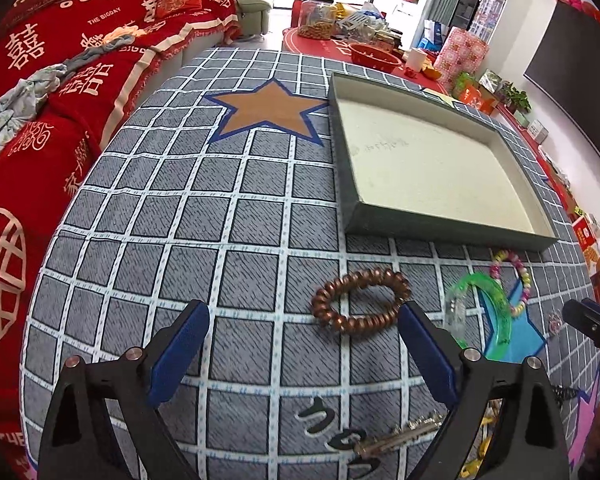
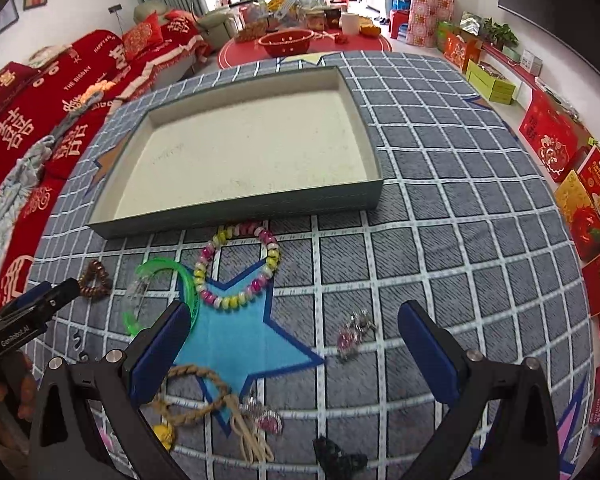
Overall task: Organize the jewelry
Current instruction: 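Grasp the brown bead bracelet with the left tool while the right grasps the pink-yellow beaded bracelet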
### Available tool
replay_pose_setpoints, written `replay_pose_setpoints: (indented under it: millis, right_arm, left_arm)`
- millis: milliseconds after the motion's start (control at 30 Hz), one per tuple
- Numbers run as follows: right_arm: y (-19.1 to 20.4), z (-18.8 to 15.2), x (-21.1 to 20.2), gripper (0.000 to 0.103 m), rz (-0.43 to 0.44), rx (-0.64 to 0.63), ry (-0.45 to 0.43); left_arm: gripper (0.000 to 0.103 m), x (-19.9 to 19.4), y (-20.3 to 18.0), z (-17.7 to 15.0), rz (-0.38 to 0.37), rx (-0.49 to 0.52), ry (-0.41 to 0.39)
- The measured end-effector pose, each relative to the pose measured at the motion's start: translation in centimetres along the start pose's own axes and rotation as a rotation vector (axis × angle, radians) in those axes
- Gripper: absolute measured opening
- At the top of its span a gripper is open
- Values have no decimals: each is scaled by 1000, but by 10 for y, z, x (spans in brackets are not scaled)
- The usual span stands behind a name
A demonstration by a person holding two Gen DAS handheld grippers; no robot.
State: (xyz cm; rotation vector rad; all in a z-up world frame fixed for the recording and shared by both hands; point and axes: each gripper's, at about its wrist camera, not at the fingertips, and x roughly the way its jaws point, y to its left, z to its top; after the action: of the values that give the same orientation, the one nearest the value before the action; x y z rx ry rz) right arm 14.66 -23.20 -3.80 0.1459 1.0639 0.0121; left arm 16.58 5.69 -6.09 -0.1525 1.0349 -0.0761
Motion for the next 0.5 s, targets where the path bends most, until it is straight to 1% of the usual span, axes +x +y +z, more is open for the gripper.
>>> replay_pose_setpoints:
  millis: [67,100,133,167,200,233,300,333,400,467,500]
  right_arm:
    - [0,8,11,102,-3,9,15]
    - [-1,11,17,100,-8,9,22]
    - [0,14,21,98,-14,9,27]
    - [0,16,27,98,-19,7,37]
    - [1,18,33,94,-22,4,48]
    - [2,19,40,87,-24,2,64]
    - [5,20,48,78,-27,-6,87]
    - [10,20,48,74,-54,-38,71]
    - [19,18,51,72,-88,-91,74]
    - [26,14,50,68,-106,-136,65]
    - [27,13,49,65,-100,-139,64]
  left_arm:
    - [103,6,3,3,-7,-11,13]
    - [103,9,4,5,-7,-15,18]
    - [100,11,4,6,-8,-12,22]
    - [92,15,3,8,-7,-6,31]
    - [91,17,2,9,-2,3,38]
    - [91,17,0,9,7,17,31]
    - [91,19,-6,9,20,53,30]
    - [91,20,-9,8,33,71,29]
    - [91,21,-14,6,61,97,21]
    - [91,22,-18,5,69,114,15]
    - [87,22,-20,5,68,124,13]
